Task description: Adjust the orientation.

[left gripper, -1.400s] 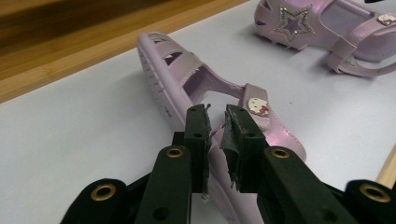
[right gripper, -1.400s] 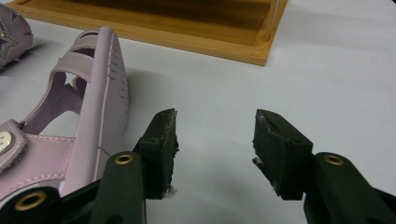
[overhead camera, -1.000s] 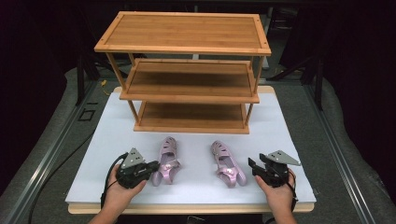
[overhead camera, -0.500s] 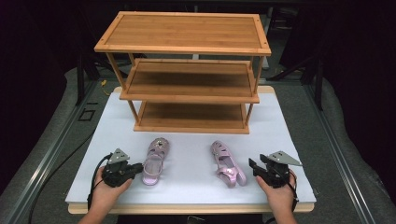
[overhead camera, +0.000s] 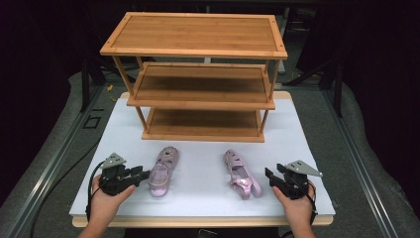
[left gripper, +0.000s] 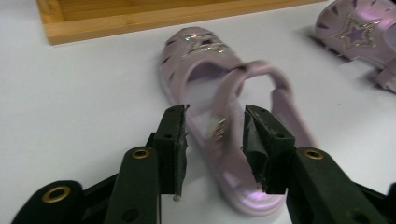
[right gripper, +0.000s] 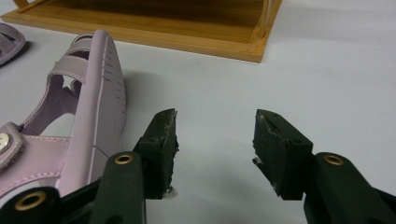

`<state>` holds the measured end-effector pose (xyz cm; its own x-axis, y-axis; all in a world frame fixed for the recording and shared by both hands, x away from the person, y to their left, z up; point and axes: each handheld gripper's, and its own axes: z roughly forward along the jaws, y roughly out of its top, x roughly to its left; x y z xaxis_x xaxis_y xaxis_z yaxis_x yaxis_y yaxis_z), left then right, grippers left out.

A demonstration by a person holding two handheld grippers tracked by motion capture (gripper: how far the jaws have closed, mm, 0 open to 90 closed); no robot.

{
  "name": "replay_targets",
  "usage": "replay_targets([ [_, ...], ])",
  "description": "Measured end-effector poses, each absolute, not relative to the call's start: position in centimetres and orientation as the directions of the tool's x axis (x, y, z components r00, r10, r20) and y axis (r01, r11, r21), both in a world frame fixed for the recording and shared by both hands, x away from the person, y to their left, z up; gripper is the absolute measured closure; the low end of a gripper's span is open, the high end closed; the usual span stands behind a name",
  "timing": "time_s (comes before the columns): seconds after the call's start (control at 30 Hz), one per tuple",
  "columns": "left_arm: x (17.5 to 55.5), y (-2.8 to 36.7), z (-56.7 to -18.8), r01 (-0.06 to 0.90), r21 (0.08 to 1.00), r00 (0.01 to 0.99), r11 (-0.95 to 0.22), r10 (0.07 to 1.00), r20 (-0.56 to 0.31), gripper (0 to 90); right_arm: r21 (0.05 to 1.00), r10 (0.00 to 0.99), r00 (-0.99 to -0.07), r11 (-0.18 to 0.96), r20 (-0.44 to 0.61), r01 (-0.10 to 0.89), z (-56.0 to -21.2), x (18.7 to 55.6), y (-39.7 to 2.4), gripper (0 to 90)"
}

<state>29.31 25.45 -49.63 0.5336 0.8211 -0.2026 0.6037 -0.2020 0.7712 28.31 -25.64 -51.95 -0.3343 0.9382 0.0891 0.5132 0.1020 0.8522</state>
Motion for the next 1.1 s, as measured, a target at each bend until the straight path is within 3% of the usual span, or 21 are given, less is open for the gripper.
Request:
replay_targets([
  [0.23, 29.8, 23.7, -50.3, 0.611, 0.738, 0.566, -0.286, 0.810, -0.155, 58.9, 0.852, 0.936, -0.340, 0.105, 0.090, 0.513, -52.0, 28.3, -25.4, 48.9],
  [0.3, 30.5, 23.4, -50.3, 0.620, 0.704, 0.570, -0.346, 0.815, -0.101, 70.0, 0.849, 0.938, -0.335, 0.102, 0.092, 0.518, -52.1, 28.3, -25.4, 48.9],
  [0.4, 31.1, 23.4, -49.9, 0.625, 0.676, 0.587, -0.391, 0.806, -0.076, 77.6, 0.850, 0.938, -0.334, 0.100, 0.094, 0.518, -52.1, 28.3, -25.4, 48.9],
  [0.5, 32.3, 23.3, -48.7, 0.604, 0.600, 0.626, -0.525, 0.778, 0.050, 81.2, 0.848, 0.939, -0.328, 0.087, 0.106, 0.523, -52.2, 28.4, -25.5, 48.9],
  [0.67, 33.8, 22.9, -47.7, 0.598, 0.492, 0.691, -0.632, 0.718, 0.082, 81.5, 0.847, 0.938, -0.326, 0.078, 0.116, 0.526, -52.2, 28.3, -25.7, 48.9],
  [0.73, 34.7, 22.2, -47.1, 0.599, 0.401, 0.723, -0.693, 0.683, 0.102, 80.8, 0.847, 0.938, -0.327, 0.080, 0.114, 0.525, -52.2, 28.3, -25.7, 48.9],
  [0.87, 35.5, 21.7, -46.8, 0.627, 0.330, 0.731, -0.705, 0.679, 0.063, 69.7, 0.845, 0.936, -0.334, 0.087, 0.112, 0.527, -52.2, 28.4, -25.6, 48.9],
  [0.9, 36.1, 21.3, -46.8, 0.659, 0.264, 0.722, -0.704, 0.690, 0.039, 66.1, 0.841, 0.935, -0.336, 0.092, 0.110, 0.533, -52.2, 28.4, -25.5, 48.8],
  [1.1, 37.3, 20.7, -46.9, 0.683, 0.169, 0.715, -0.710, 0.698, 0.044, 69.1, 0.847, 0.933, -0.341, 0.089, 0.113, 0.524, -52.2, 28.4, -25.5, 48.9],
])
